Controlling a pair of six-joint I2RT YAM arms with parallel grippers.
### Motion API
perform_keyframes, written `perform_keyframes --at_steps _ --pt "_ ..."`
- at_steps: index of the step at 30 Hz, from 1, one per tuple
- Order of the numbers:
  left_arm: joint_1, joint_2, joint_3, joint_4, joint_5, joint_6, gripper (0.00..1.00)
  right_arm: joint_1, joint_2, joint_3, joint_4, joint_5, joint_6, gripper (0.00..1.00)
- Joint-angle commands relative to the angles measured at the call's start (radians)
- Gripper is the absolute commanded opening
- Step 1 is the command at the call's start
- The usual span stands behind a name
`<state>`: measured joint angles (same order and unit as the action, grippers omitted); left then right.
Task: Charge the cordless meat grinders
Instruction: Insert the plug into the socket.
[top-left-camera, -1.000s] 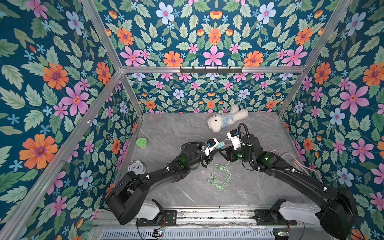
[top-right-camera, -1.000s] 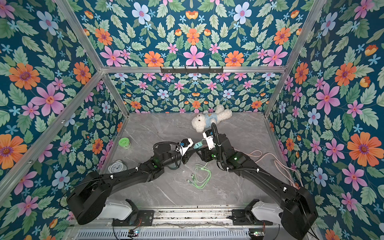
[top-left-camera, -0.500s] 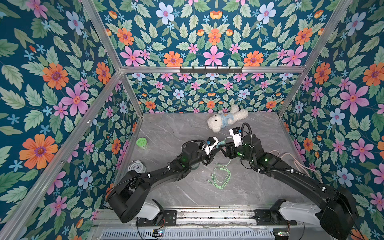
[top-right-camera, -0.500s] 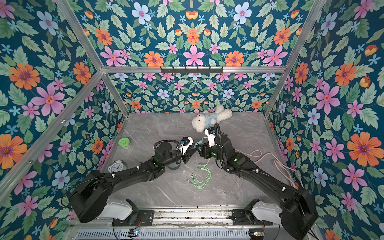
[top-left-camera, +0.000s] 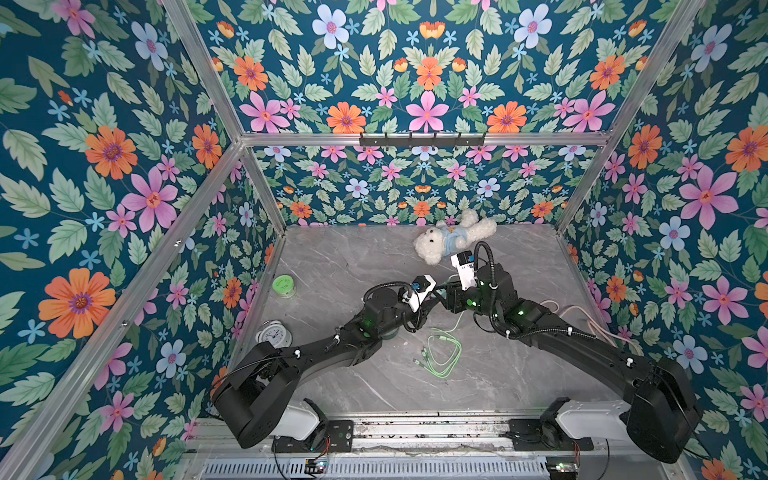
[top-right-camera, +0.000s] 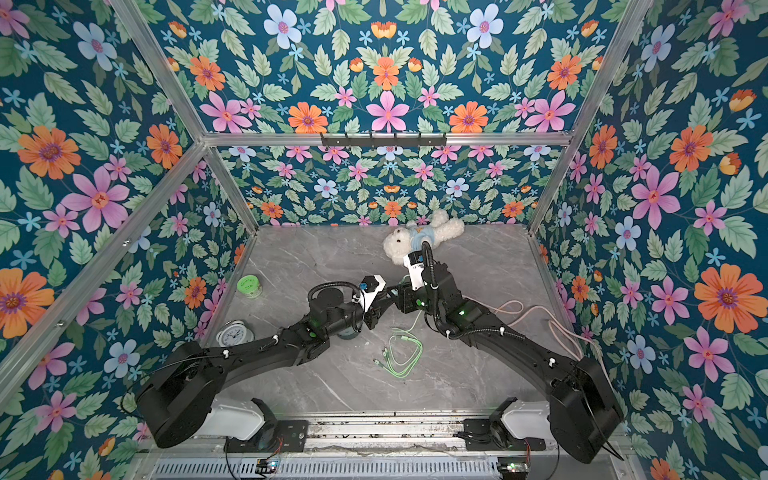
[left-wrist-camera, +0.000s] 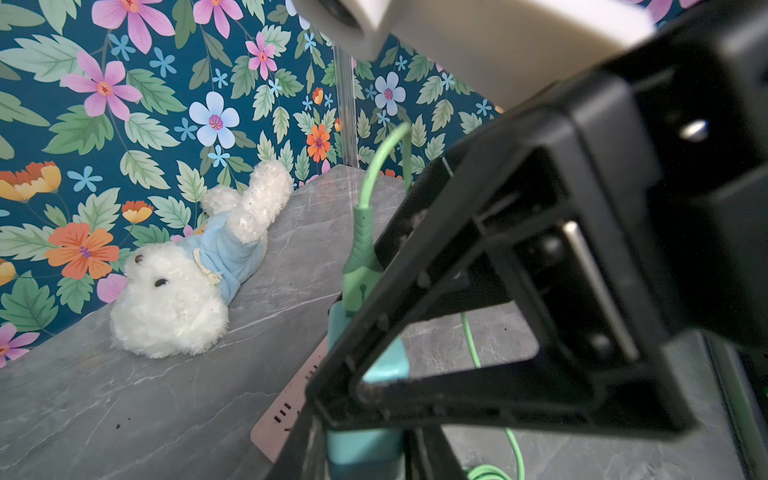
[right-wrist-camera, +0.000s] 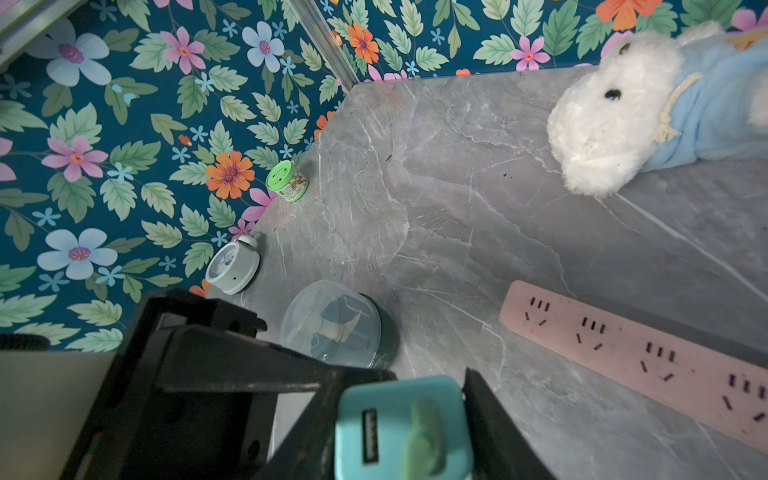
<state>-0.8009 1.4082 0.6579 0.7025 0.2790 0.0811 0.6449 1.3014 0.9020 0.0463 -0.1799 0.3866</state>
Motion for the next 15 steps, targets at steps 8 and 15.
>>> perform_keyframes --at_steps 8,15 --pt "-0.003 -0.003 -0.002 0.112 0.019 0.023 0.00 0.000 -0.012 -0.001 -0.022 0.013 0.031 0.26" --pt "-0.003 0.000 0.002 0.068 0.053 0.021 0.22 -0.001 -0.034 -0.009 -0.013 0.096 0.026 0.23"
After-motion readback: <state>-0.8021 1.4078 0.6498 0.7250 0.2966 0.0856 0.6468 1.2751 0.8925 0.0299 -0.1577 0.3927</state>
